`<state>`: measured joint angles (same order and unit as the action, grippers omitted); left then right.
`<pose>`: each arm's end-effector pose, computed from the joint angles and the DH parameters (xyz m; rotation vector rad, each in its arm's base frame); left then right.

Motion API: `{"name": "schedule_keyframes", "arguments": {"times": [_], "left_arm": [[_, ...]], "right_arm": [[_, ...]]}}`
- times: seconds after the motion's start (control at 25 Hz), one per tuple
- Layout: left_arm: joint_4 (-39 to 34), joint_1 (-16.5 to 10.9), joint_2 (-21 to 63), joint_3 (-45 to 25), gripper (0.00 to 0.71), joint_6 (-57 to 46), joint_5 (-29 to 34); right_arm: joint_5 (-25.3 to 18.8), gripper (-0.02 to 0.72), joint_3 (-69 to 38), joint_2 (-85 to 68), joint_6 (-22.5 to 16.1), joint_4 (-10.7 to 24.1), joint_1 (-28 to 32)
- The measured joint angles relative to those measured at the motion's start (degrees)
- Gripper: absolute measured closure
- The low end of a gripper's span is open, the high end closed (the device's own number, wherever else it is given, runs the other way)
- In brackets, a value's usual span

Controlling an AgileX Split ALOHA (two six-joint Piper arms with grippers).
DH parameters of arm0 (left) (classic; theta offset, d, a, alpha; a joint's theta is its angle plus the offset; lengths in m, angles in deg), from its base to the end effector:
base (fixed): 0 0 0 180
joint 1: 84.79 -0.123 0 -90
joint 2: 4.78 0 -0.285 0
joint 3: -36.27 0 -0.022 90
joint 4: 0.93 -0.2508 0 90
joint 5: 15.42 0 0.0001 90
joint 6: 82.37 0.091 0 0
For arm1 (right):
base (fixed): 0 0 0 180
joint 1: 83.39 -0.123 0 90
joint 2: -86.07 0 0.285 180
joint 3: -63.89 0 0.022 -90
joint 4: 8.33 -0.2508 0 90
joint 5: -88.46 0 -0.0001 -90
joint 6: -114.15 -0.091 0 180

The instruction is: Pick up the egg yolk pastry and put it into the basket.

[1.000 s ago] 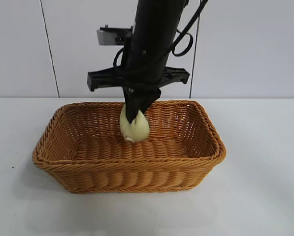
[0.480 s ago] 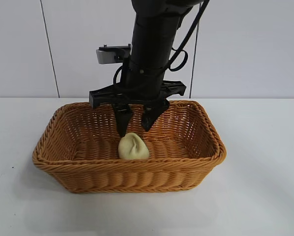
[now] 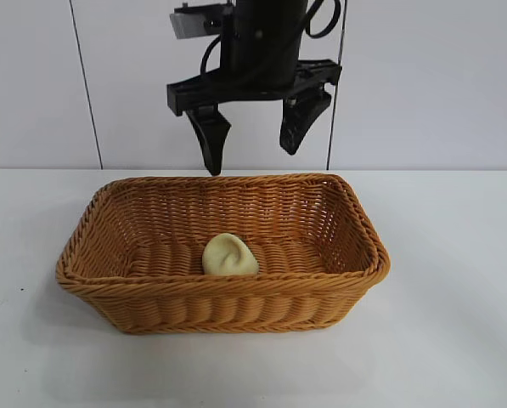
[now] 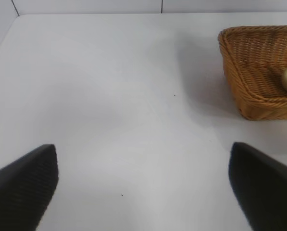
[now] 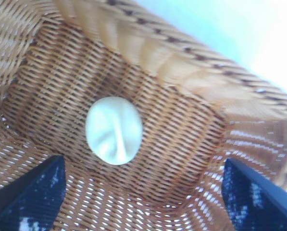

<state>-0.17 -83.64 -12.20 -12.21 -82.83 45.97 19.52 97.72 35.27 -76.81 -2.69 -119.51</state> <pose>-0.0065 -0.0009 0.2768 0.0131 2.0471 -0.0334 0.3736 0.2623 0.2551 -0.6528 2.7765 0.0304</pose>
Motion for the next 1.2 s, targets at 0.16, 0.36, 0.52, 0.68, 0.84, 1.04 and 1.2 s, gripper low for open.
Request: {"name": "schedule_keyframes", "arguments": {"times": [0.16,0.36,0.52,0.68,0.84,1.04,1.2], "left_arm": [[0.0,0.0,0.0,0.0,0.018,0.0,0.0],[0.0,0.0,0.0,0.0,0.018,0.0,0.0],[0.0,0.0,0.0,0.0,0.018,0.0,0.0],[0.0,0.0,0.0,0.0,0.018,0.0,0.0],[0.0,0.0,0.0,0.0,0.018,0.0,0.0],[0.0,0.0,0.0,0.0,0.018,0.0,0.0],[0.0,0.0,0.0,0.0,0.018,0.0,0.0]], "right_arm": [[-0.39,0.069,1.77,-0.12,-0.26,0.05,1.93],[-0.78,0.069,1.77,-0.12,0.08,0.18,7.16],[-0.78,0.069,1.77,-0.12,1.04,0.18,14.06],[-0.78,0.069,1.77,-0.12,1.14,0.56,21.36],[-0.89,0.069,1.77,-0.12,1.49,0.84,27.3],[-0.89,0.069,1.77,-0.12,1.57,0.88,32.92],[-0.89,0.069,1.77,-0.12,2.48,1.01,35.89]]}}
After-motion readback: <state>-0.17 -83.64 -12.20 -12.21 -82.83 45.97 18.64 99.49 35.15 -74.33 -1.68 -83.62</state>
